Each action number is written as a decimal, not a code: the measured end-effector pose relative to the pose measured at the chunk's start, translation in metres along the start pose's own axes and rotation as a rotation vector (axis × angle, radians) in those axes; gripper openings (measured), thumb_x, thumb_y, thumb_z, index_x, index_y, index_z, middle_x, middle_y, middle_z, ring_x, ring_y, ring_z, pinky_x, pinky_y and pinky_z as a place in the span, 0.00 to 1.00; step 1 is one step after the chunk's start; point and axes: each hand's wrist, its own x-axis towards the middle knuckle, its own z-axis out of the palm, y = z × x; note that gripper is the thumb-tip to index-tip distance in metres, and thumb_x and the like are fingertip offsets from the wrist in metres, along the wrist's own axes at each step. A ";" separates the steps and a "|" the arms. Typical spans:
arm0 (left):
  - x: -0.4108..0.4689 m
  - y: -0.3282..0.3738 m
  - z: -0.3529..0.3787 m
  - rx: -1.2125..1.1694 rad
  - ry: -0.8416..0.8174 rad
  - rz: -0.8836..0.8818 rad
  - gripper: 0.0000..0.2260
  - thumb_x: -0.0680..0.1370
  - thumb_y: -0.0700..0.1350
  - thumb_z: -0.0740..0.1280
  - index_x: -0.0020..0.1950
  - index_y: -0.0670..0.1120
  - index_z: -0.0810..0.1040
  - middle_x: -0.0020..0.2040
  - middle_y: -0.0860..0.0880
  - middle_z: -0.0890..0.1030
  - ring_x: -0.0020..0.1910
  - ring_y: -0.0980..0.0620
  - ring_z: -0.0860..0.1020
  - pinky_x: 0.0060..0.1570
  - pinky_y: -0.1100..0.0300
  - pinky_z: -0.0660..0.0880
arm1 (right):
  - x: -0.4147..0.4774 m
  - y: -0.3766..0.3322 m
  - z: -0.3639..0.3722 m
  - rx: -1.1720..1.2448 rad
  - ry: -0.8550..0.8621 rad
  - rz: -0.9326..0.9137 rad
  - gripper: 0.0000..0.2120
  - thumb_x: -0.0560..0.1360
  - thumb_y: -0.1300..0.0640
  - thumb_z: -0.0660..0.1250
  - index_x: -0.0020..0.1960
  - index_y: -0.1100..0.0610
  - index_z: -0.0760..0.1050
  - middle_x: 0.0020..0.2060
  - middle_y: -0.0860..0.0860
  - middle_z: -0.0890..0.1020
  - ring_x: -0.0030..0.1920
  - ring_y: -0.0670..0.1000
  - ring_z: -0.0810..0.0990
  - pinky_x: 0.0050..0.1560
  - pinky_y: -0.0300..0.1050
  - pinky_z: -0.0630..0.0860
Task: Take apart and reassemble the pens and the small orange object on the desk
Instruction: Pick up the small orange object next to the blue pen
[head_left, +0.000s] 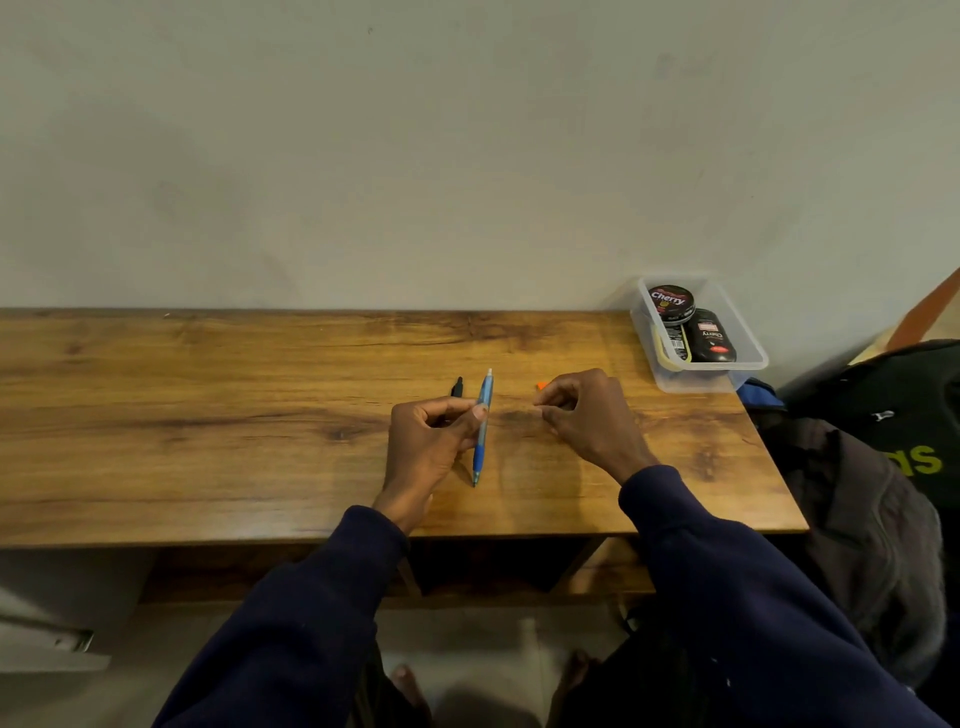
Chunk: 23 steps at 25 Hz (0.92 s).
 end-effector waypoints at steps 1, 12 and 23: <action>0.000 0.000 0.000 -0.012 -0.006 0.005 0.05 0.76 0.38 0.75 0.51 0.45 0.87 0.46 0.46 0.88 0.43 0.53 0.87 0.40 0.64 0.82 | -0.004 0.003 -0.002 -0.007 -0.006 0.006 0.02 0.74 0.63 0.77 0.45 0.57 0.86 0.36 0.46 0.84 0.37 0.41 0.82 0.37 0.28 0.76; -0.005 0.000 0.000 -0.048 -0.064 -0.038 0.05 0.76 0.38 0.75 0.48 0.47 0.87 0.45 0.46 0.88 0.45 0.50 0.88 0.40 0.63 0.83 | -0.020 0.022 -0.021 -0.010 -0.039 0.122 0.04 0.71 0.61 0.80 0.43 0.58 0.86 0.39 0.52 0.87 0.41 0.48 0.83 0.39 0.31 0.78; -0.009 0.000 -0.001 -0.033 -0.051 -0.082 0.05 0.76 0.38 0.75 0.48 0.47 0.87 0.45 0.46 0.88 0.44 0.51 0.87 0.41 0.62 0.83 | -0.011 0.006 0.023 0.013 0.157 -0.001 0.03 0.73 0.58 0.79 0.46 0.55 0.87 0.41 0.45 0.84 0.45 0.38 0.79 0.45 0.31 0.73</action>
